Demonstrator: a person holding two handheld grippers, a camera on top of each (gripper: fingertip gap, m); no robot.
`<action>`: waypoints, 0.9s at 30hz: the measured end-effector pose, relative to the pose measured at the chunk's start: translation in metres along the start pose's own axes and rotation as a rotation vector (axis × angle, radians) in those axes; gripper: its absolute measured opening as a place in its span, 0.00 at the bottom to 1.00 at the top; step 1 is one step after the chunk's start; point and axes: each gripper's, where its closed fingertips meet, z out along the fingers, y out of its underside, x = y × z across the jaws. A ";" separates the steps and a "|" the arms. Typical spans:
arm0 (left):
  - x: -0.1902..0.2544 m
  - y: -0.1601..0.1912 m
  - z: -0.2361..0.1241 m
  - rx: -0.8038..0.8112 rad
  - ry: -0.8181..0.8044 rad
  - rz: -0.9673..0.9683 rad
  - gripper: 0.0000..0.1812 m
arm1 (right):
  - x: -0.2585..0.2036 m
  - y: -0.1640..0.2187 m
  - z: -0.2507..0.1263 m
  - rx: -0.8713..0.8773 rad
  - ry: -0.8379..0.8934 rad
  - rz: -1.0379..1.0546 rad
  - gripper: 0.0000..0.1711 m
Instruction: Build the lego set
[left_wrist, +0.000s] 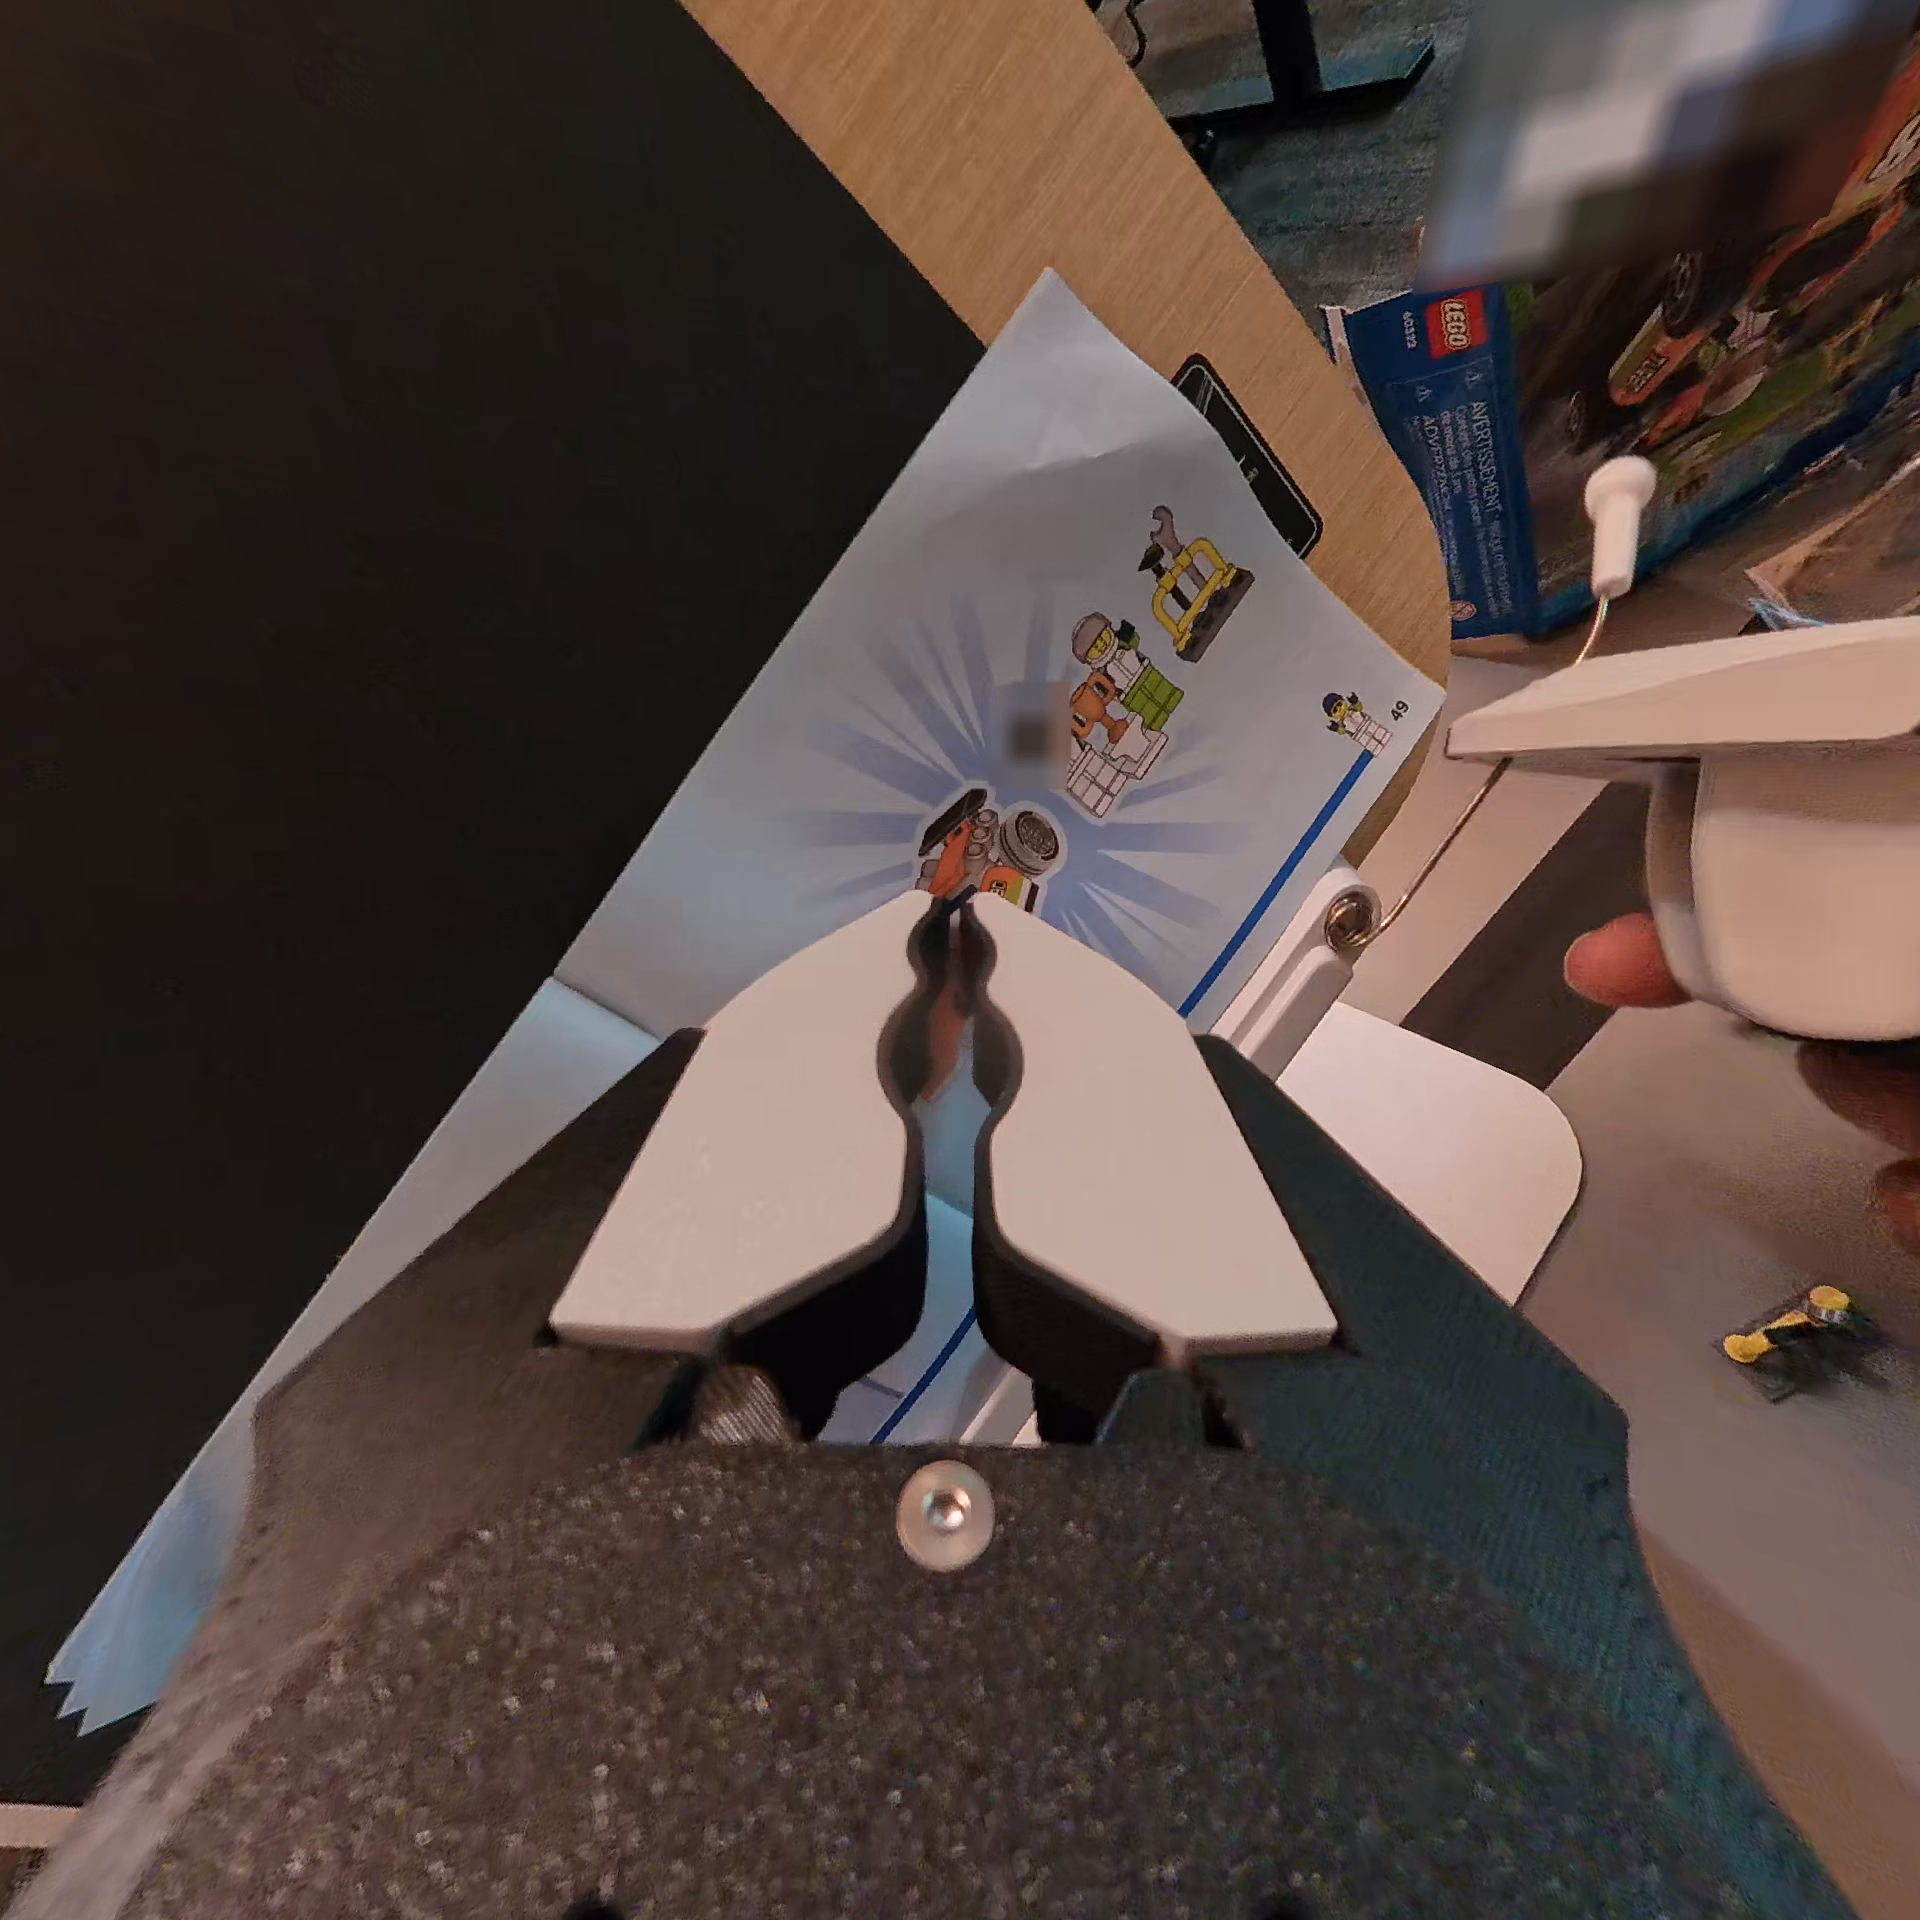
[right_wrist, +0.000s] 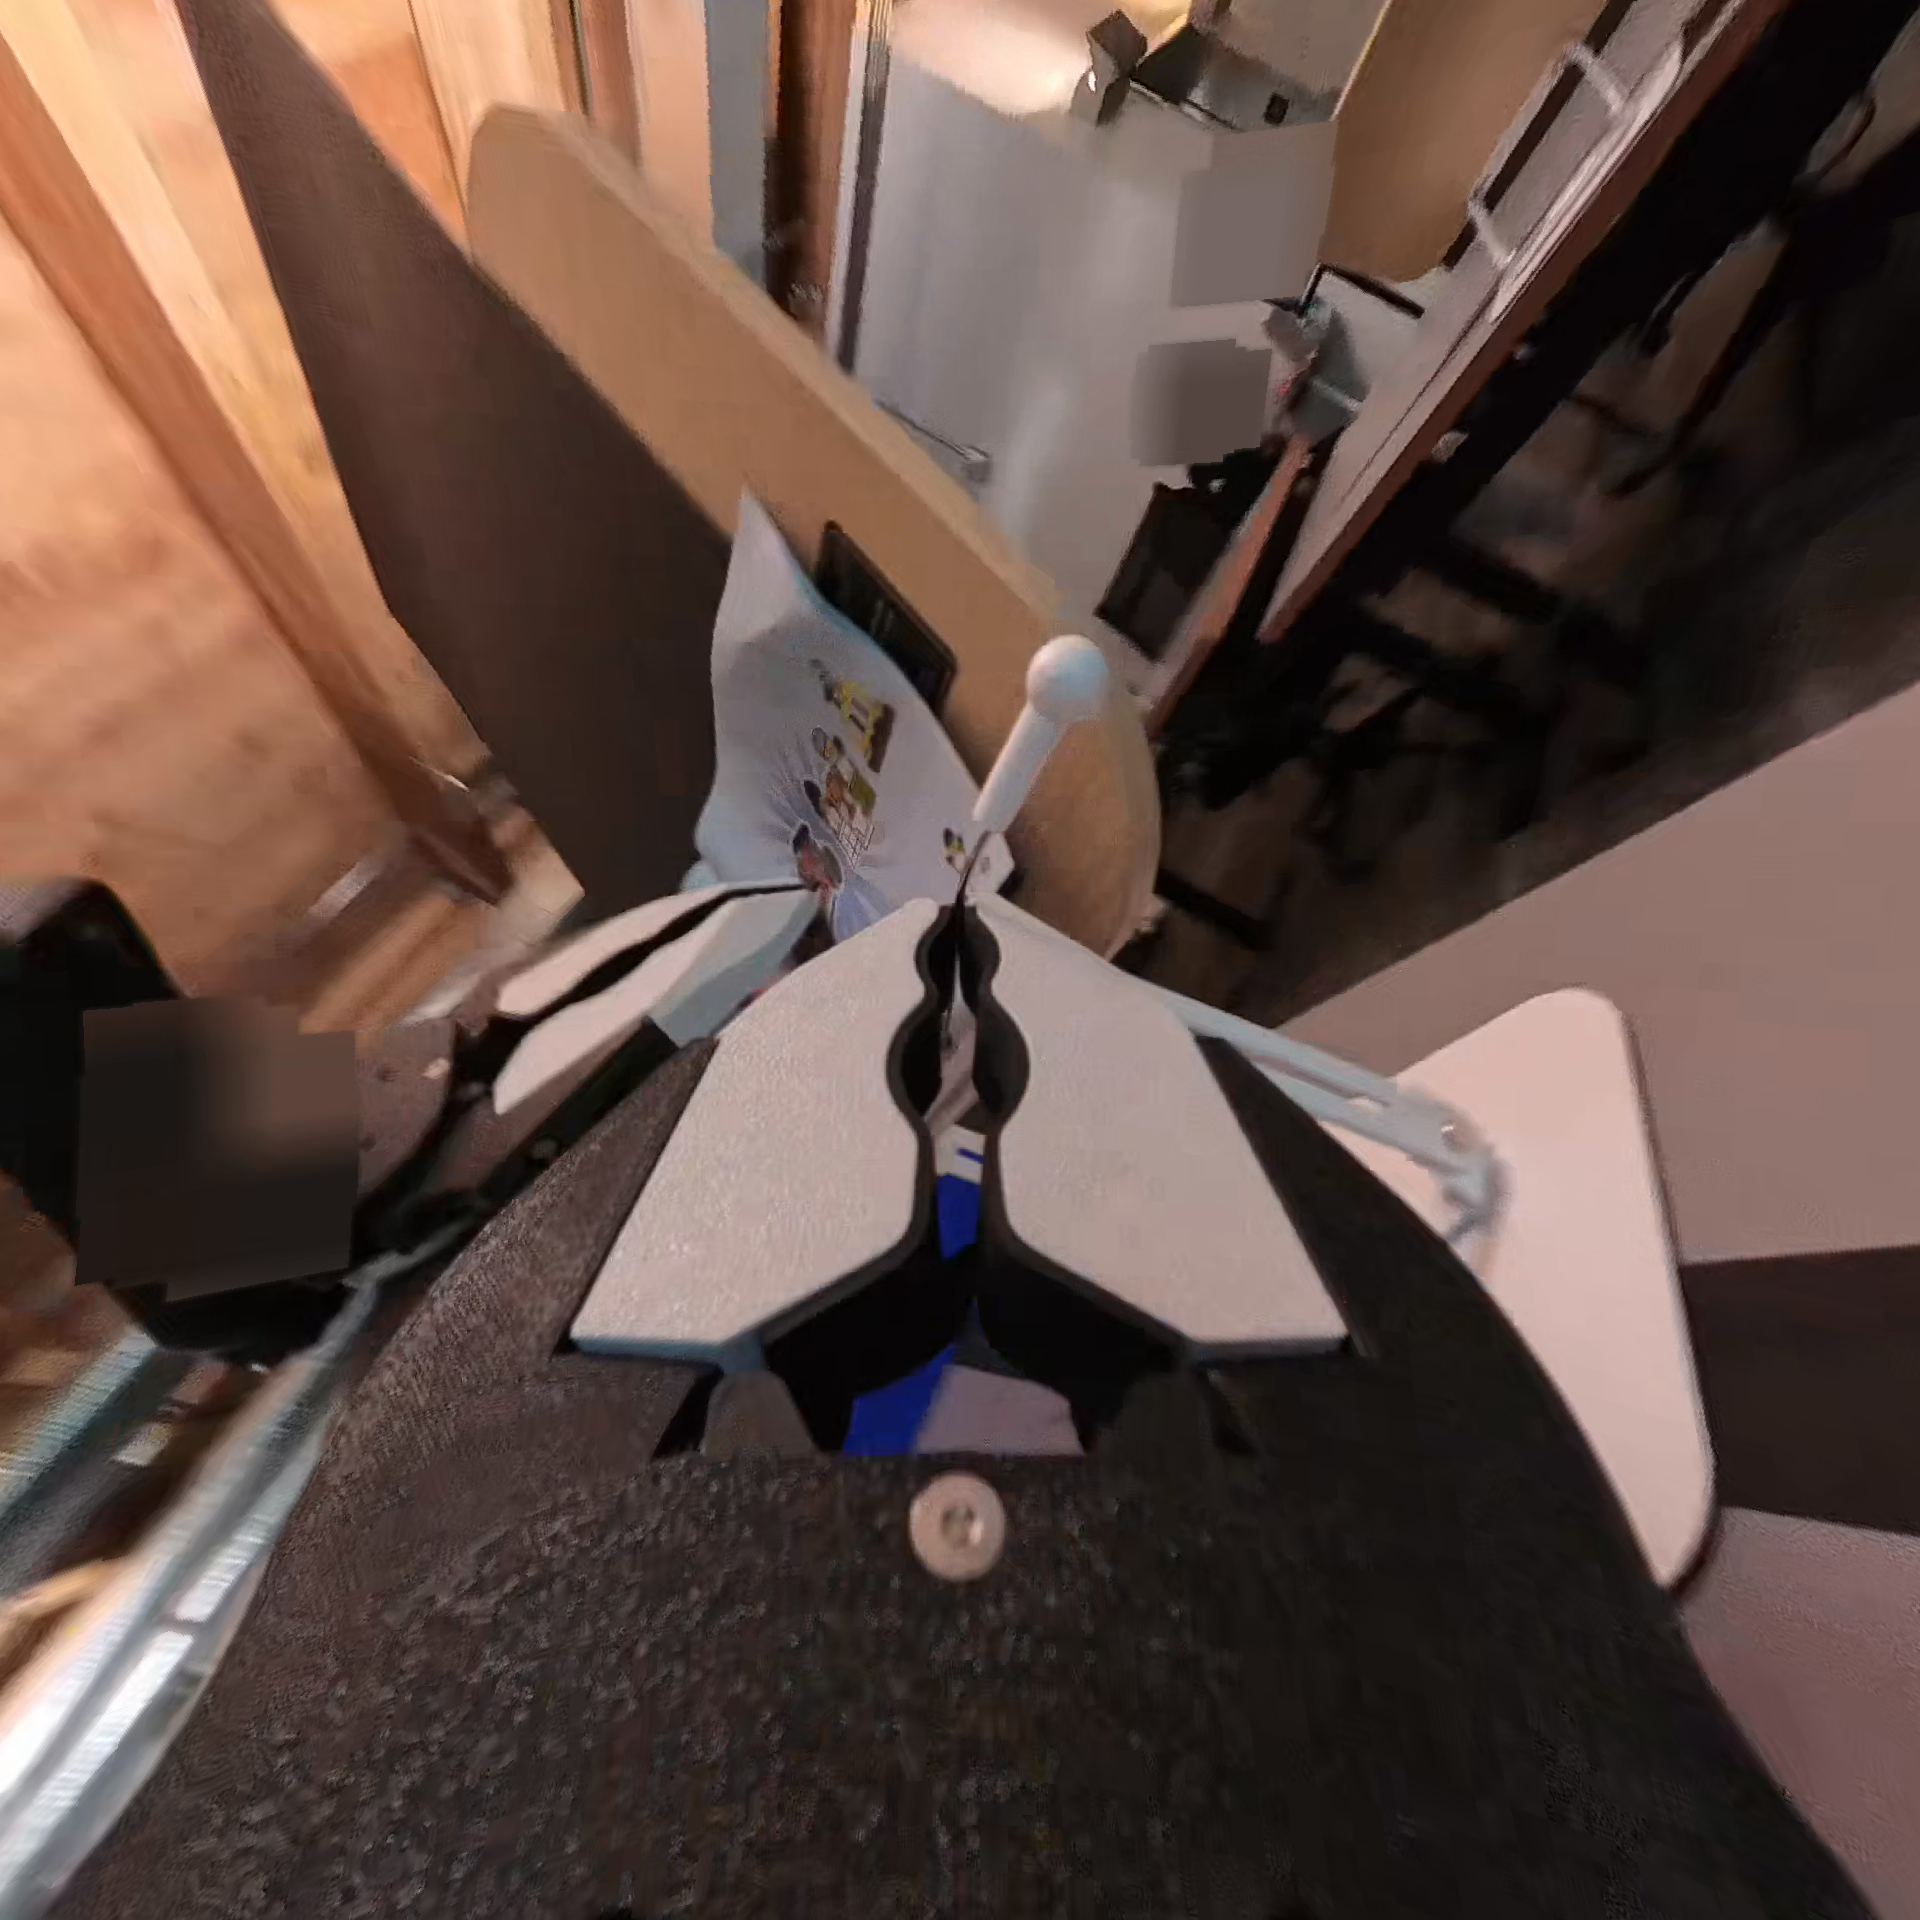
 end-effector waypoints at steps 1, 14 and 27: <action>0.000 0.000 0.000 0.001 0.000 -0.003 0.01 | -0.002 0.000 0.000 -0.012 0.022 -0.059 0.00; 0.003 0.000 -0.002 0.008 0.022 -0.006 0.02 | -0.022 0.004 0.030 -0.274 0.256 -1.020 0.02; 0.011 -0.018 -0.053 0.171 0.071 -0.082 0.12 | -0.056 -0.018 -0.052 -0.204 0.206 -1.071 0.12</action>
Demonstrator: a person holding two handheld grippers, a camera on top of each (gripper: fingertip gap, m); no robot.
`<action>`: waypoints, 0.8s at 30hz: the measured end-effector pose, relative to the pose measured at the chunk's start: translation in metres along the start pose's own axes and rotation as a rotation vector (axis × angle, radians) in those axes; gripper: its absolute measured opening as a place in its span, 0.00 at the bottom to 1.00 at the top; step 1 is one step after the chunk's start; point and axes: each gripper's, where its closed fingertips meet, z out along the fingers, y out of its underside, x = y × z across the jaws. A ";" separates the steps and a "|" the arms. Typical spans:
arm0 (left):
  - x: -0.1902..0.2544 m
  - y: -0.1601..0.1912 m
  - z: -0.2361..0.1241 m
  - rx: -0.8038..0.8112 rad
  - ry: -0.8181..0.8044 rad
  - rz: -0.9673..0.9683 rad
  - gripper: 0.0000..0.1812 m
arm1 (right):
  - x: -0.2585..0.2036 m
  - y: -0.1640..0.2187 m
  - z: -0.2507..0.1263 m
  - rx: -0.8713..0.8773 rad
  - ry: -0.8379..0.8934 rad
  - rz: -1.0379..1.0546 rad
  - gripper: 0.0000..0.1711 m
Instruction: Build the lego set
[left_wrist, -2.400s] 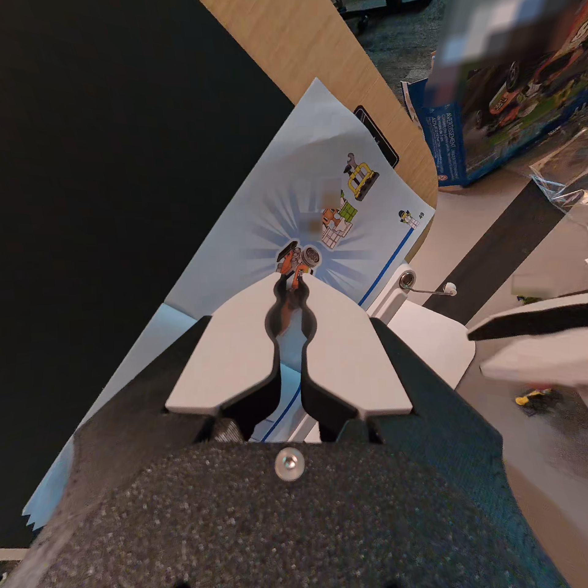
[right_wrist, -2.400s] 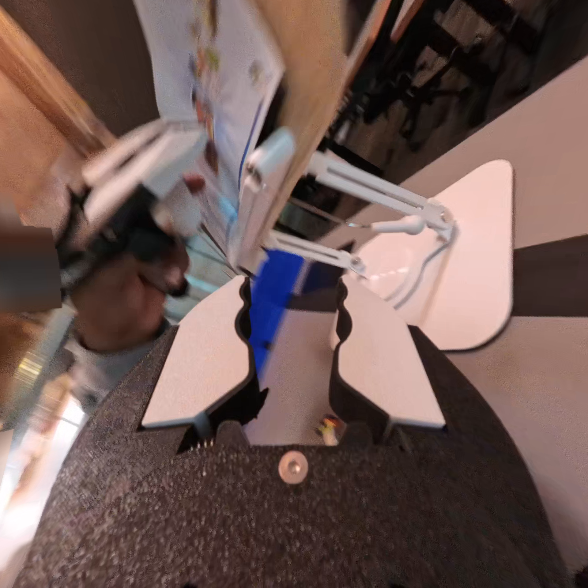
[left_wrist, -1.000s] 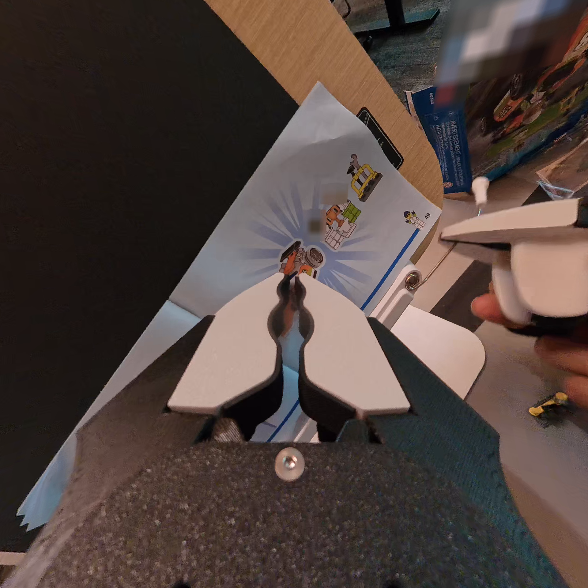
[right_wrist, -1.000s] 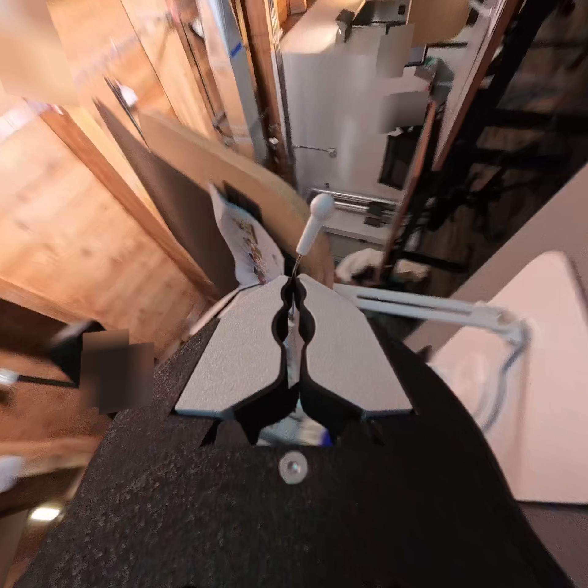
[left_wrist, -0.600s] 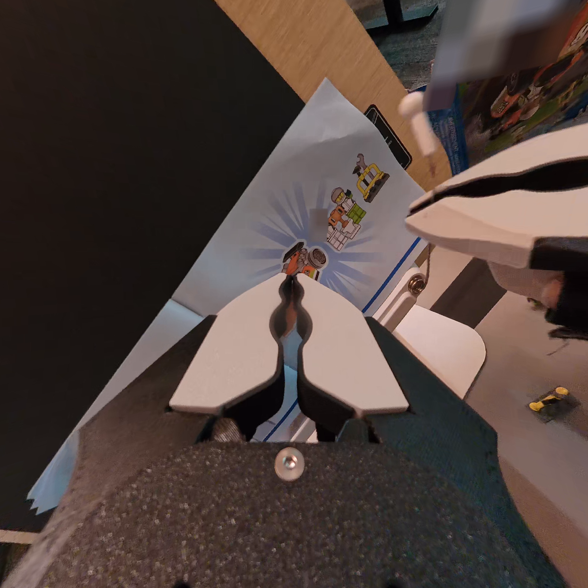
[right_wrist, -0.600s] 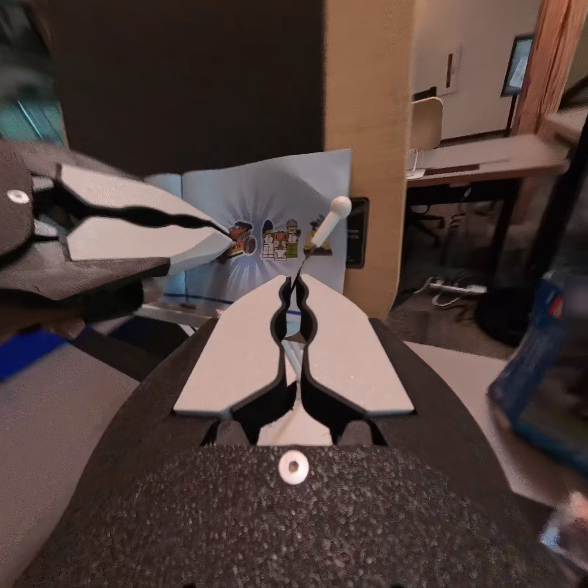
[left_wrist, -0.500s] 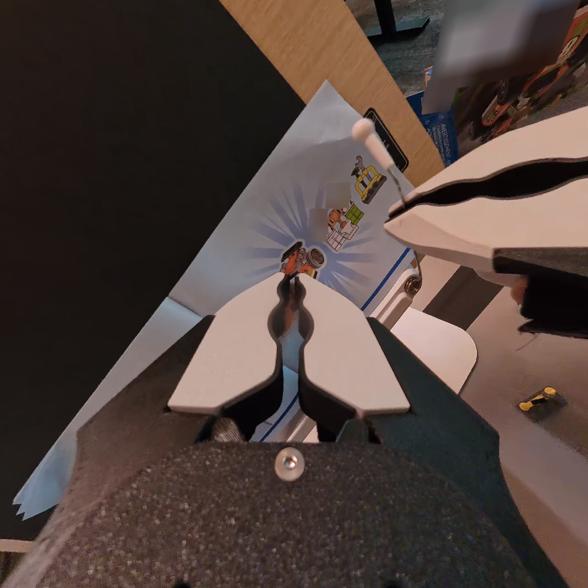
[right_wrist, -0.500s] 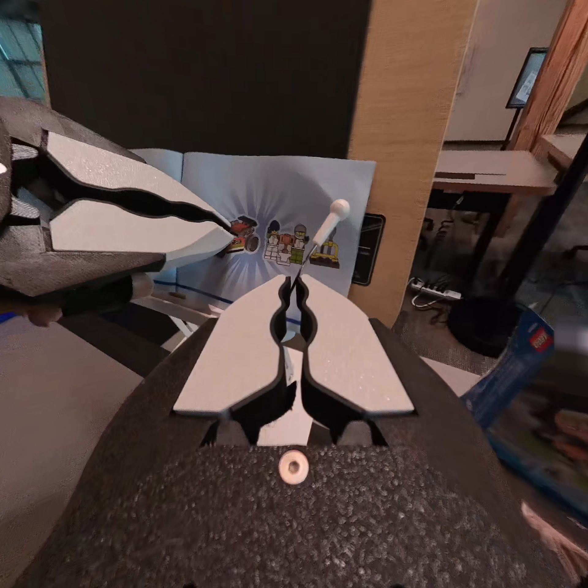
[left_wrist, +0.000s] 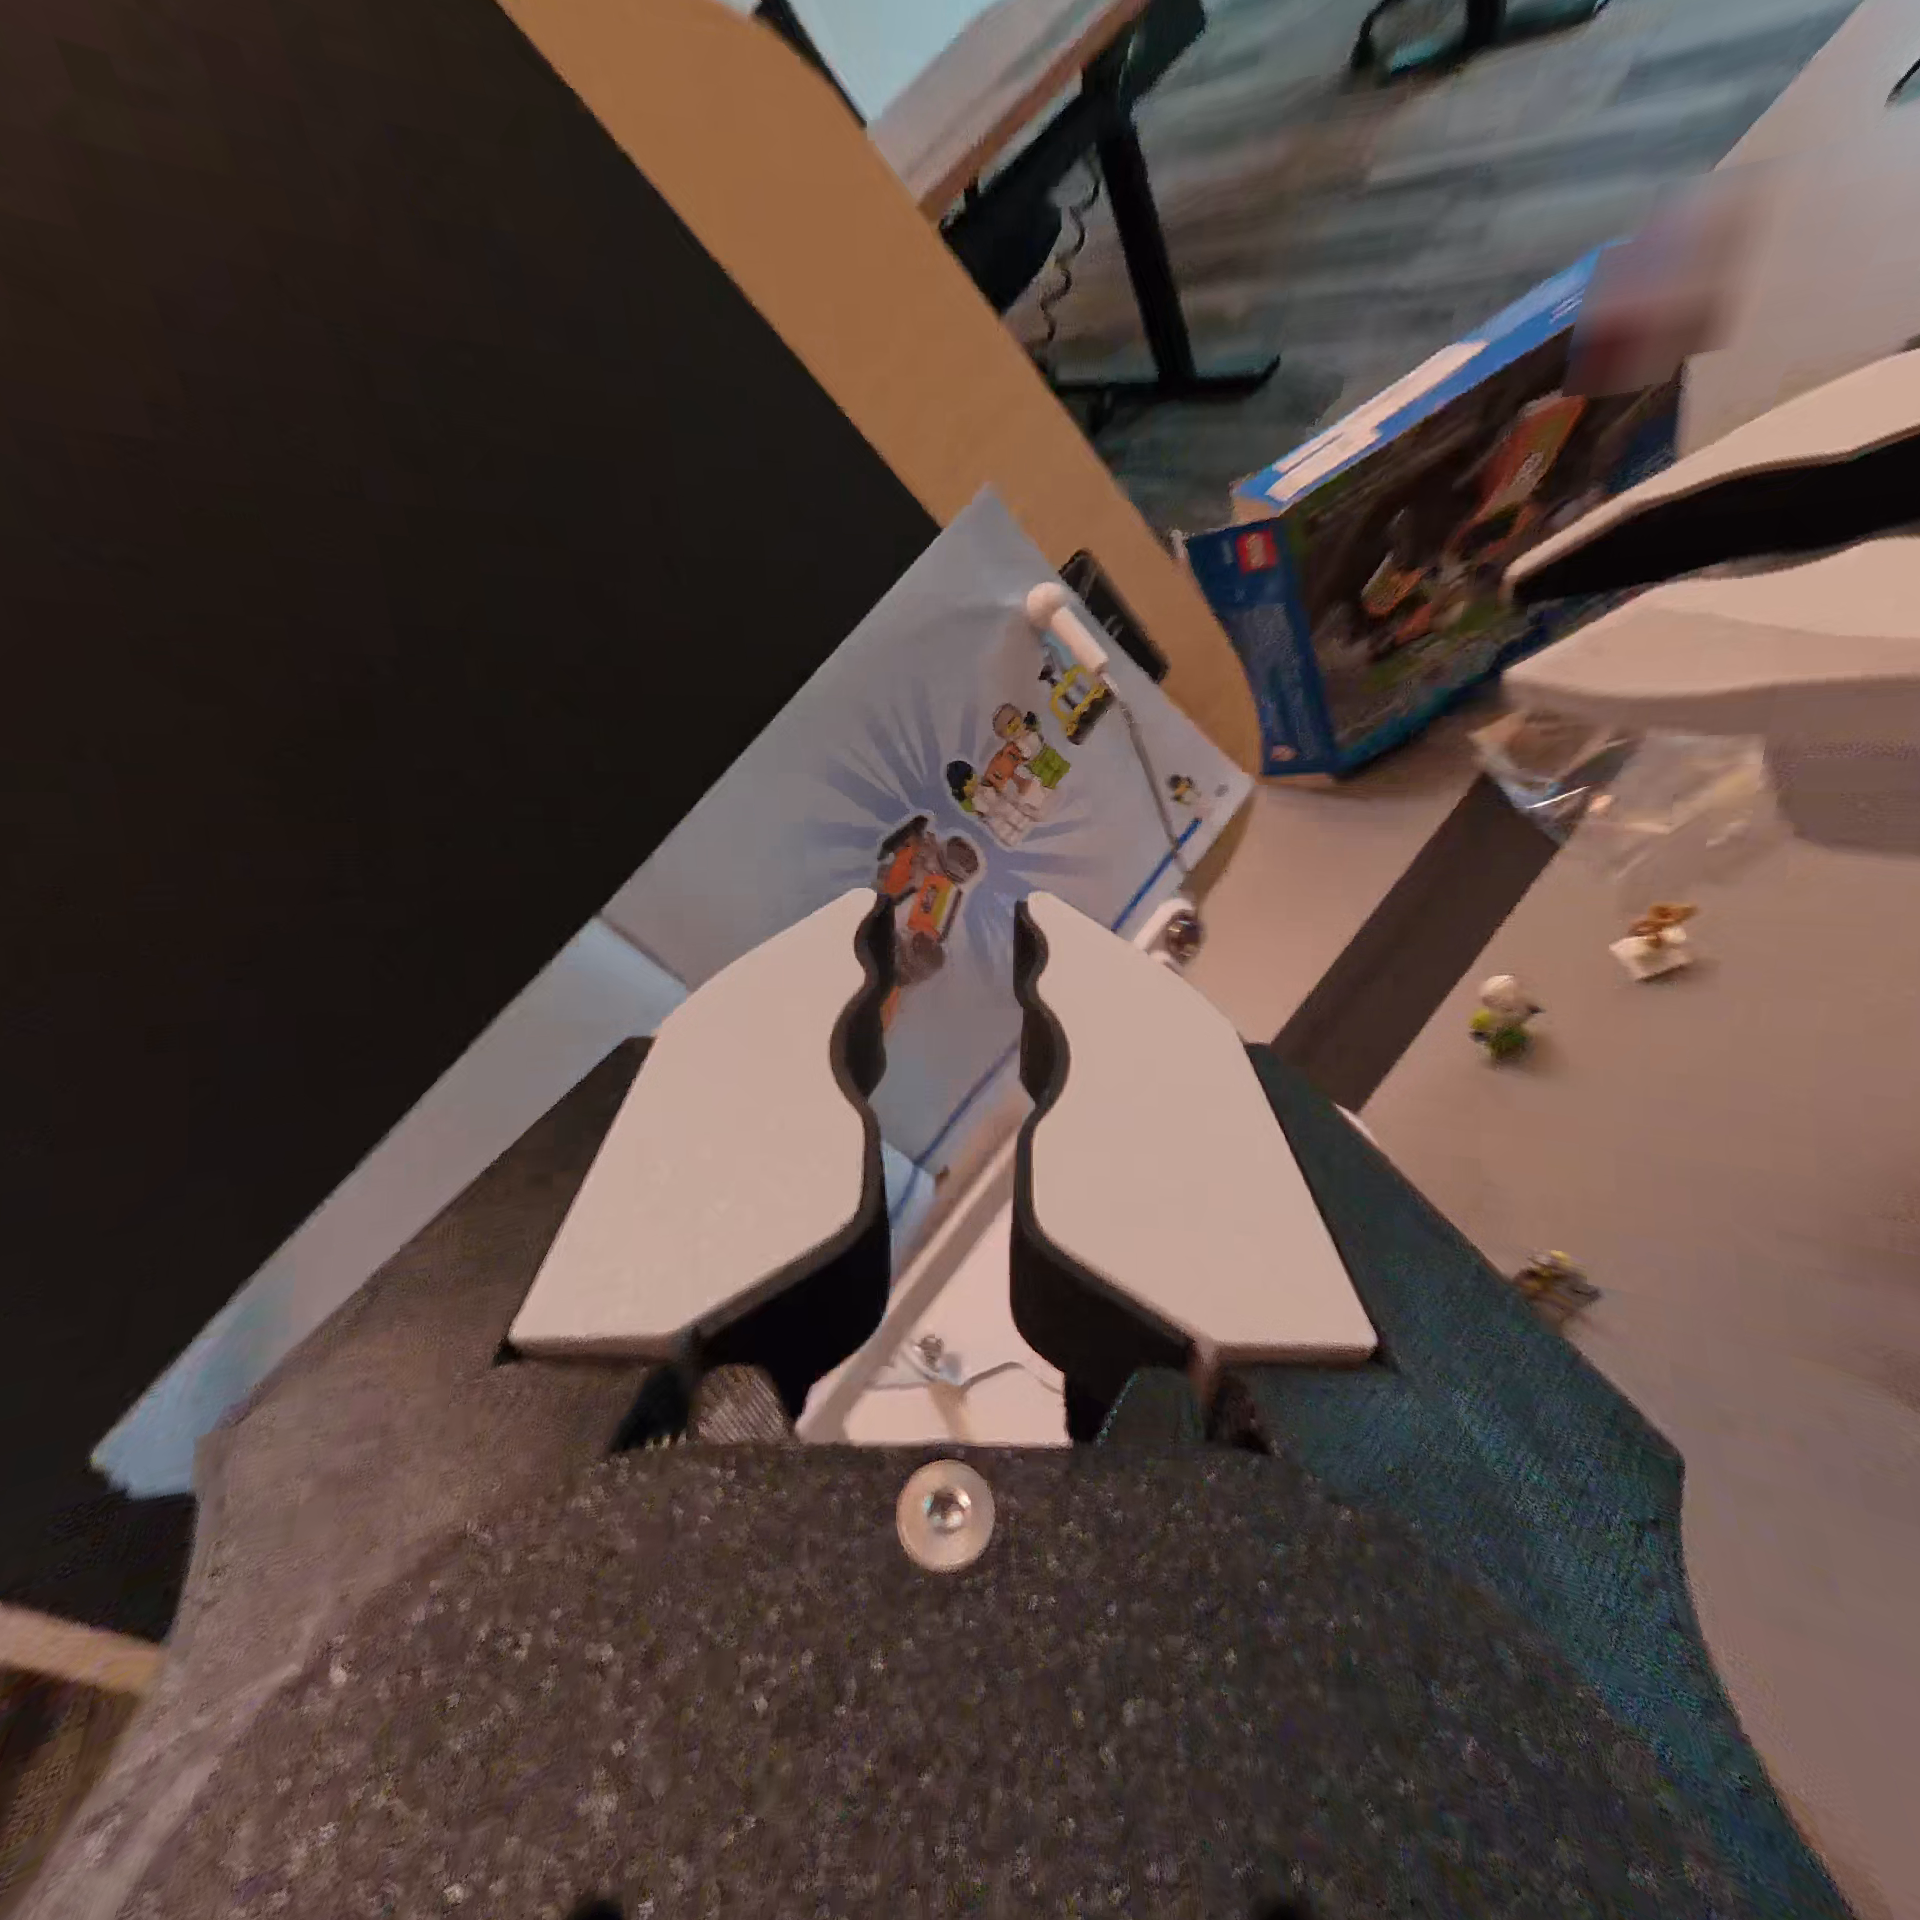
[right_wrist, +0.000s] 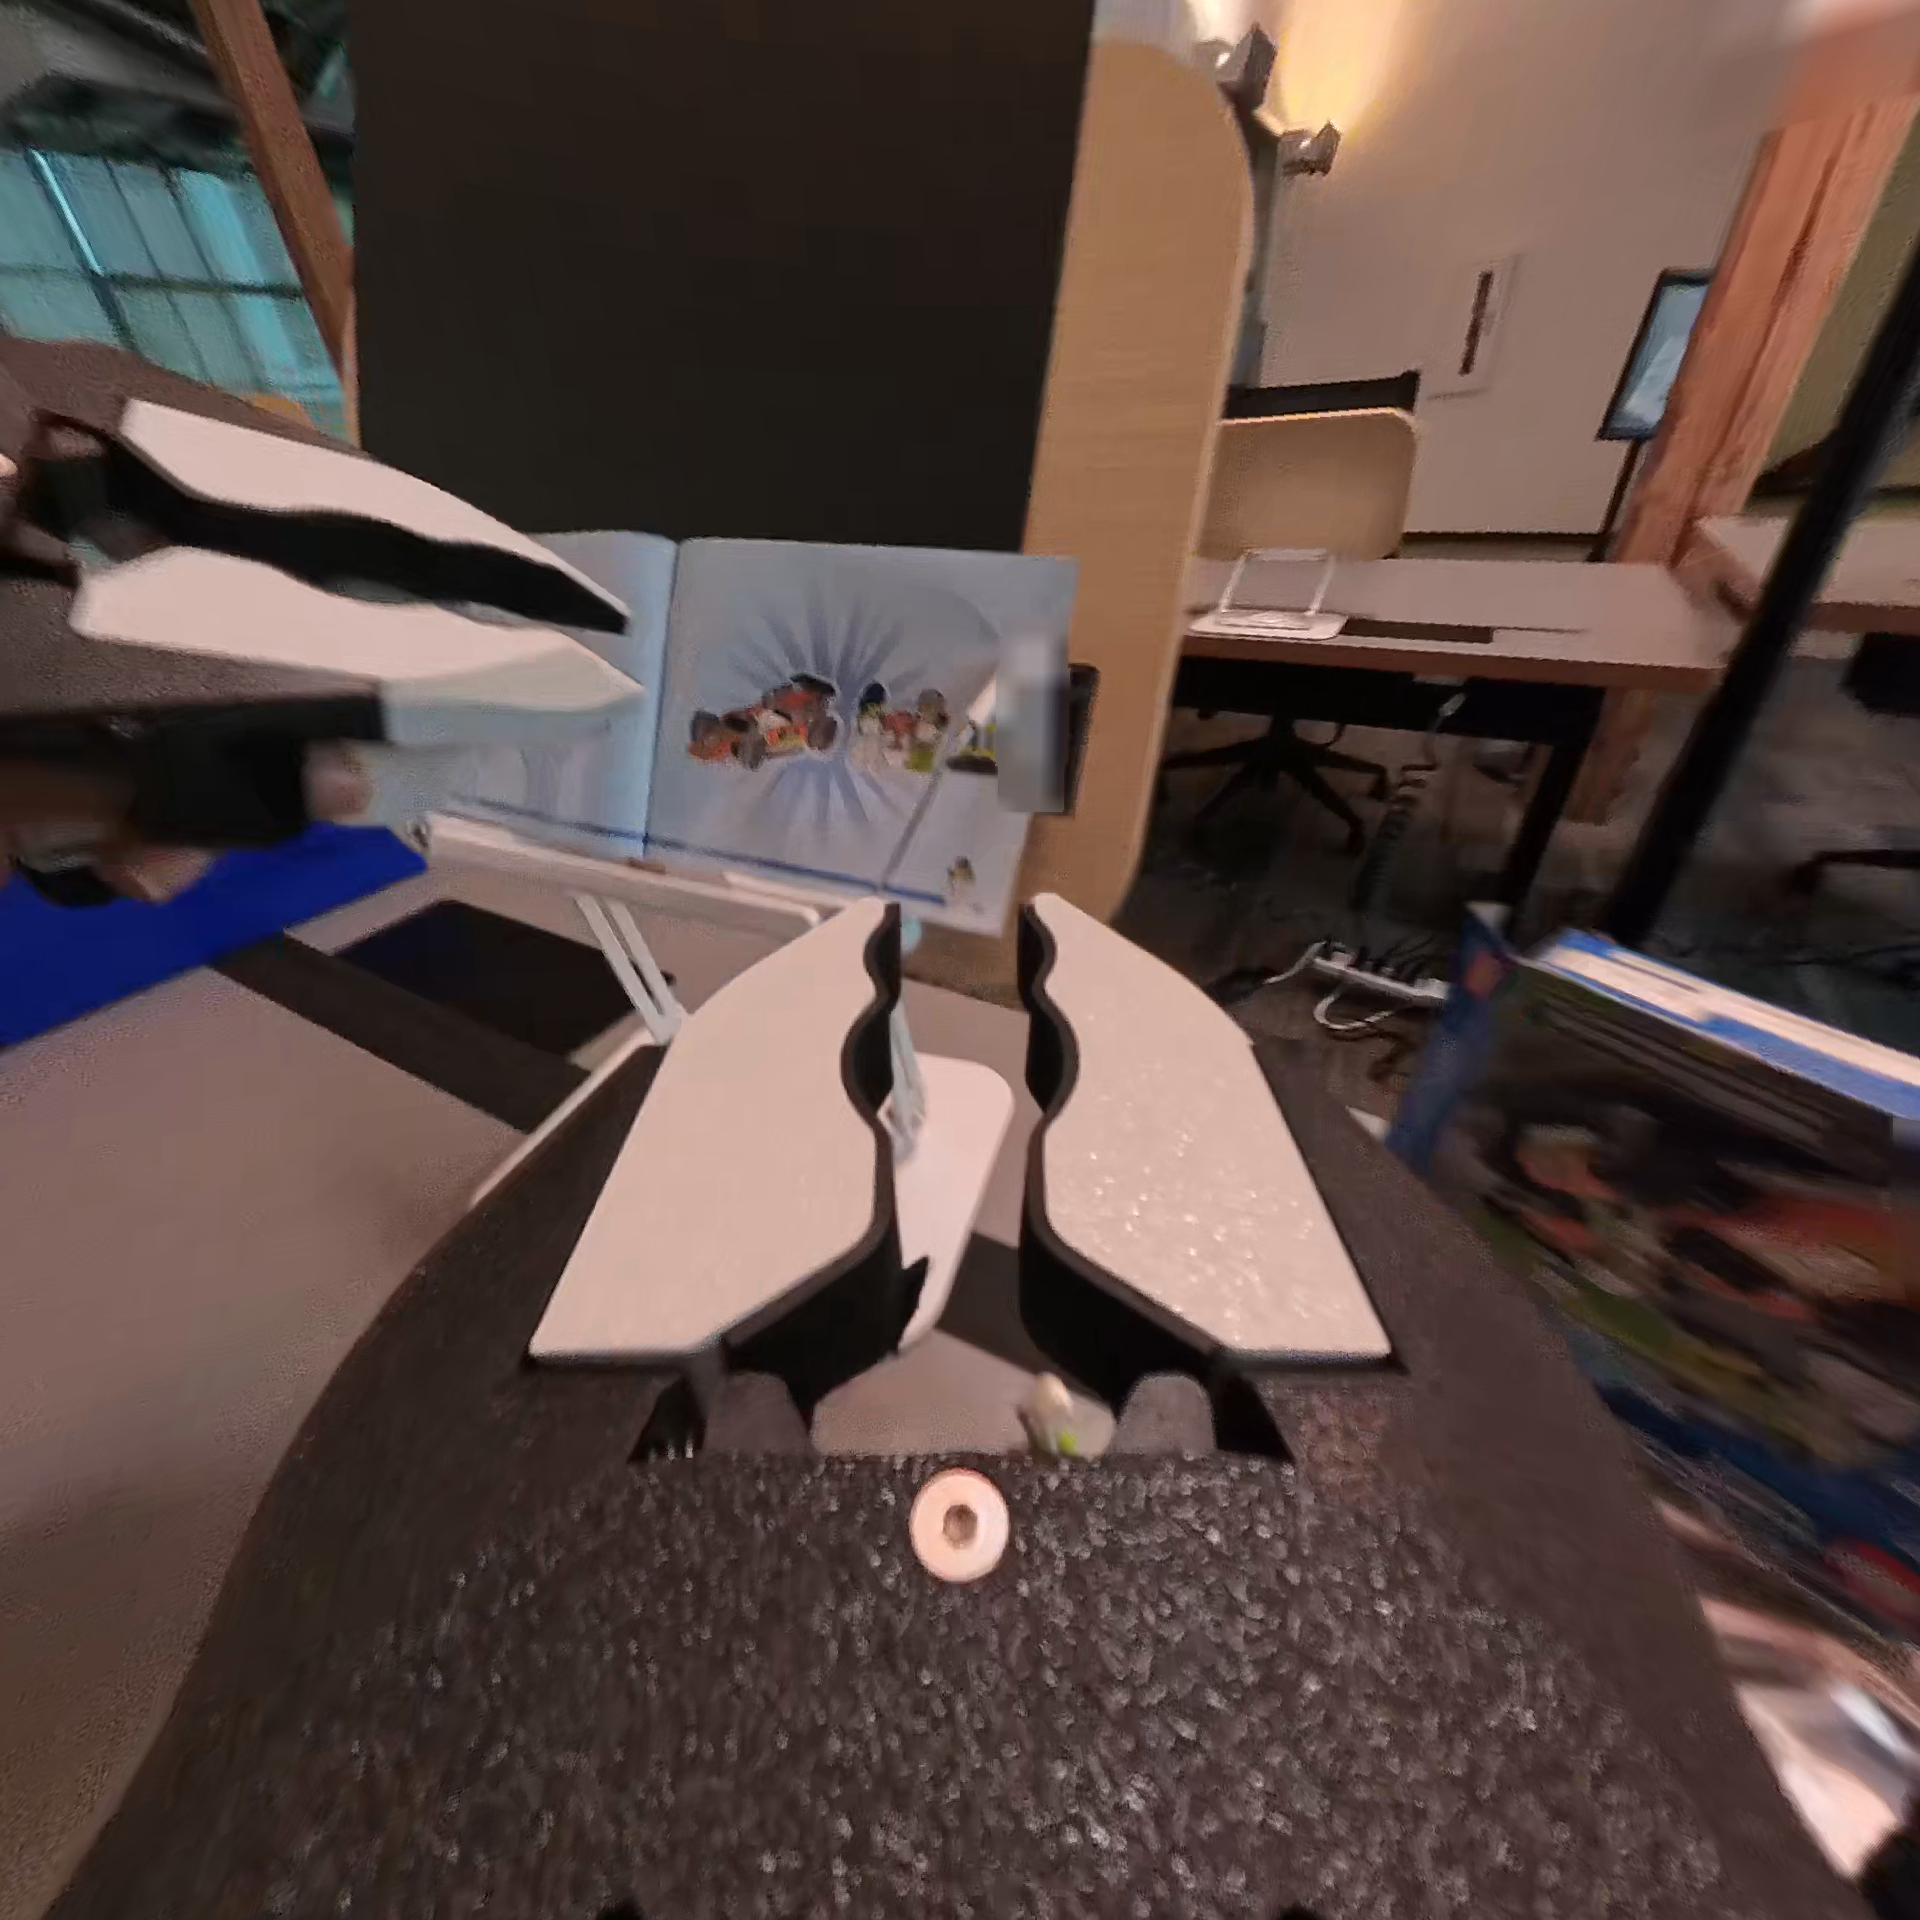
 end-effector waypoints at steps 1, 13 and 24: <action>0.007 0.001 -0.011 0.023 0.021 -0.023 0.12 | 0.005 0.002 -0.018 -0.004 0.016 -0.018 0.12; 0.150 0.080 -0.142 0.231 0.338 -0.501 0.09 | -0.031 0.079 -0.126 -0.077 0.079 -0.045 0.11; 0.156 0.177 -0.172 0.139 0.059 -0.397 0.09 | 0.066 0.146 -0.212 -0.402 0.219 -0.122 0.48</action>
